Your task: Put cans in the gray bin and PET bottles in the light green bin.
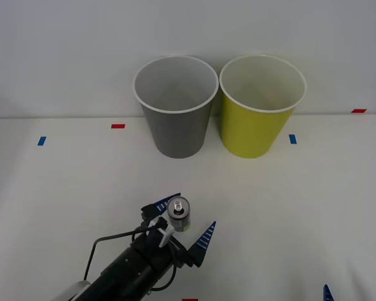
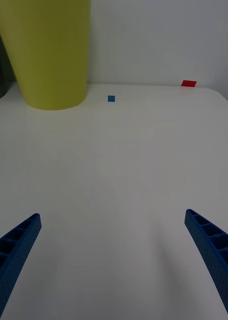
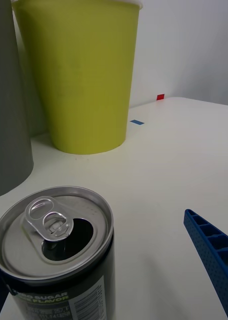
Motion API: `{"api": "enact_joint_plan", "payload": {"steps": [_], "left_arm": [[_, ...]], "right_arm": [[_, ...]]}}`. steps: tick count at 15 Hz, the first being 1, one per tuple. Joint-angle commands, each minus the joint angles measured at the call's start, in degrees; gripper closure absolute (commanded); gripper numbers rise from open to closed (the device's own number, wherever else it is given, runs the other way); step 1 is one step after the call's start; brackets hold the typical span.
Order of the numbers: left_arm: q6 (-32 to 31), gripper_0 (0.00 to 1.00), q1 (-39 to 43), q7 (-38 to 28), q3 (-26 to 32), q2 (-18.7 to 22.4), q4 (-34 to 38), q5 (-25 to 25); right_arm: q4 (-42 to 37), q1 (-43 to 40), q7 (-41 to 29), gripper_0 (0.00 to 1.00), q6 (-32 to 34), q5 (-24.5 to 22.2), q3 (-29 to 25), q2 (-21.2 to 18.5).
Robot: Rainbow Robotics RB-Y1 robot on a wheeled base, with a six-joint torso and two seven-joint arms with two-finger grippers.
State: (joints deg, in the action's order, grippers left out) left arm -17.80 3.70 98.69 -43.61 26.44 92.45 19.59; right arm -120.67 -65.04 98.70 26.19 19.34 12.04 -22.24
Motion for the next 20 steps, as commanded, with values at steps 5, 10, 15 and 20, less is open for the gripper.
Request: {"api": "enact_joint_plan", "payload": {"steps": [5, 10, 15, 20], "left_arm": [[1.2, 0.0, -0.2, 0.4, 1.4, -0.8, 0.0, -0.3], [1.2, 1.0, -0.2, 0.4, 1.4, -1.0, 0.0, -0.6], [1.7, 1.0, -0.2, 0.5, 1.4, -0.7, 0.1, -0.7], [3.5, 1.0, 0.0, 0.5, 1.8, -1.4, 1.0, -0.4]], "right_arm": [[0.0, 0.0, 0.0, 0.0, 0.0, 0.0, 0.0, 0.0], [0.0, 0.0, 0.0, 0.0, 0.0, 0.0, 0.0, 0.0], [0.0, 0.0, 0.0, 0.0, 0.0, 0.0, 0.0, 0.0], [0.0, 0.0, 0.0, 0.0, 0.0, 0.0, 0.0, 0.0]]}}
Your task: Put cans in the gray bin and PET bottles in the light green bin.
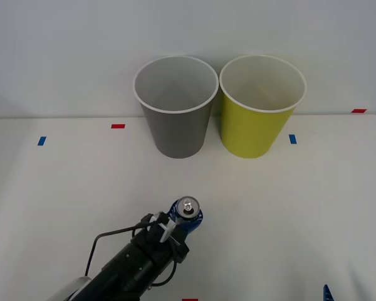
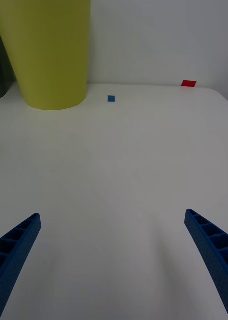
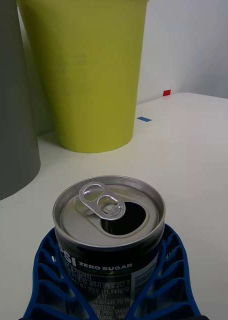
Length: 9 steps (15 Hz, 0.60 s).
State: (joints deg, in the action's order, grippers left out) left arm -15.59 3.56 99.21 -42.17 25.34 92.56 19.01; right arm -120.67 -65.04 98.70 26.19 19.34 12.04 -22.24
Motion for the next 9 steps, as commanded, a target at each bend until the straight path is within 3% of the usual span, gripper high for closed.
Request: {"api": "enact_joint_plan", "payload": {"steps": [1, 3, 9], "left_arm": [[4.6, 1.0, 0.4, -0.2, 0.9, 0.1, 3.3, 0.5], [15.8, 1.0, 2.3, -0.2, 3.9, 1.2, 12.6, 0.4], [37.7, 1.0, 3.2, -0.3, 12.5, 2.9, 30.5, 0.6]], "right_arm": [[0.0, 0.0, 0.0, 0.0, 0.0, 0.0, 0.0, 0.0], [0.0, 0.0, 0.0, 0.0, 0.0, 0.0, 0.0, 0.0], [0.0, 0.0, 0.0, 0.0, 0.0, 0.0, 0.0, 0.0]]}}
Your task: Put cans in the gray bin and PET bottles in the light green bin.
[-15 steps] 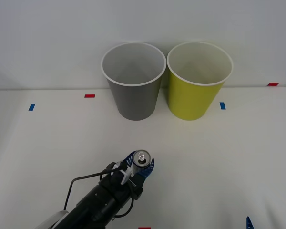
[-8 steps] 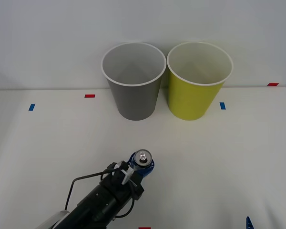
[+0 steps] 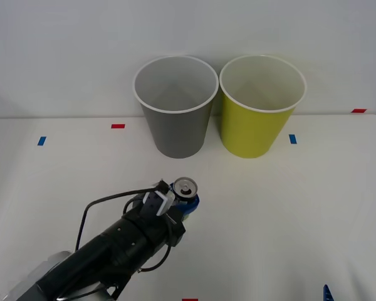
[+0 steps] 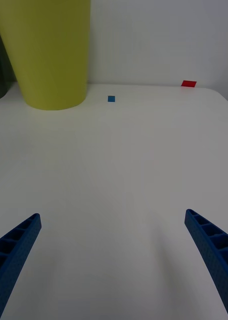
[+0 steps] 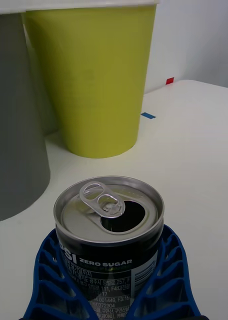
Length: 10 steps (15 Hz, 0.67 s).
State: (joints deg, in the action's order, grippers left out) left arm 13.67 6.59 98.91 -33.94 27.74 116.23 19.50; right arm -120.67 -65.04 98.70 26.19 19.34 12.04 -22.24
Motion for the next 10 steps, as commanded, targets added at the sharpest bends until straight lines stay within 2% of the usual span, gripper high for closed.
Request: {"api": "enact_joint_plan", "payload": {"steps": [1, 6, 10], "left_arm": [[11.8, 1.0, 0.2, 0.0, 5.7, 0.5, 9.1, 0.3], [32.6, 1.0, 0.0, 0.1, 14.4, -0.8, 23.6, 1.9], [45.1, 1.0, -3.8, -0.3, 21.4, -3.7, 31.2, 2.9]], "right_arm": [[0.0, 0.0, 0.0, 0.0, 0.0, 0.0, 0.0, 0.0], [0.0, 0.0, 0.0, 0.0, 0.0, 0.0, 0.0, 0.0], [0.0, 0.0, 0.0, 0.0, 0.0, 0.0, 0.0, 0.0]]}}
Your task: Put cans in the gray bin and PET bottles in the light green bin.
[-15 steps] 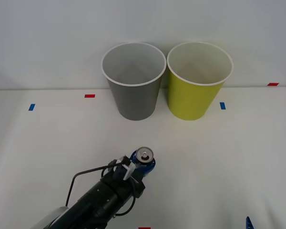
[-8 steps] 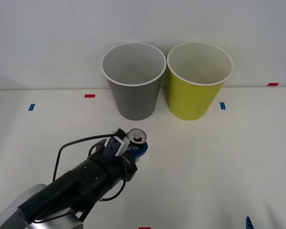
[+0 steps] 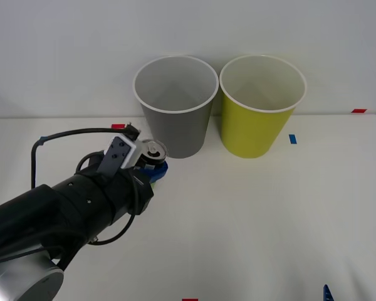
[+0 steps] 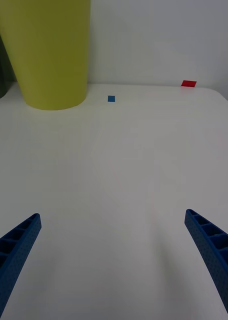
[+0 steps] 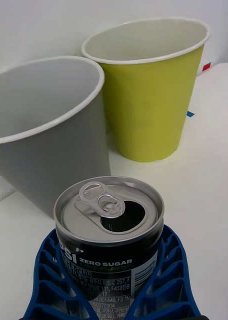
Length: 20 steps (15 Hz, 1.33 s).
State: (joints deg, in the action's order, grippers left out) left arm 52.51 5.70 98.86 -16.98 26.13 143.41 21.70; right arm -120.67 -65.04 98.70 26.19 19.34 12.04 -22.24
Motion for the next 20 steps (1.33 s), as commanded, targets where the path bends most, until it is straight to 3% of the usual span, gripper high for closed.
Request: {"api": "enact_joint_plan", "payload": {"steps": [1, 5, 8, 15, 20], "left_arm": [[8.5, 1.0, -4.4, -0.3, 5.8, -3.0, 4.9, 1.0], [19.6, 1.0, -14.2, -1.5, 10.2, -7.9, 6.0, 2.3], [24.3, 1.0, -21.3, -3.2, 10.6, -10.3, 5.8, 0.0], [21.8, 1.0, -33.4, -5.8, 7.3, -14.6, -5.6, -10.7], [12.3, 1.0, -35.7, -6.8, 5.6, -19.0, -16.3, -11.4]], "right_arm": [[0.0, 0.0, 0.0, 0.0, 0.0, 0.0, 0.0, 0.0], [0.0, 0.0, 0.0, 0.0, 0.0, 0.0, 0.0, 0.0], [0.0, 0.0, 0.0, 0.0, 0.0, 0.0, 0.0, 0.0], [0.0, 0.0, 0.0, 0.0, 0.0, 0.0, 0.0, 0.0], [0.0, 0.0, 0.0, 0.0, 0.0, 0.0, 0.0, 0.0]]}}
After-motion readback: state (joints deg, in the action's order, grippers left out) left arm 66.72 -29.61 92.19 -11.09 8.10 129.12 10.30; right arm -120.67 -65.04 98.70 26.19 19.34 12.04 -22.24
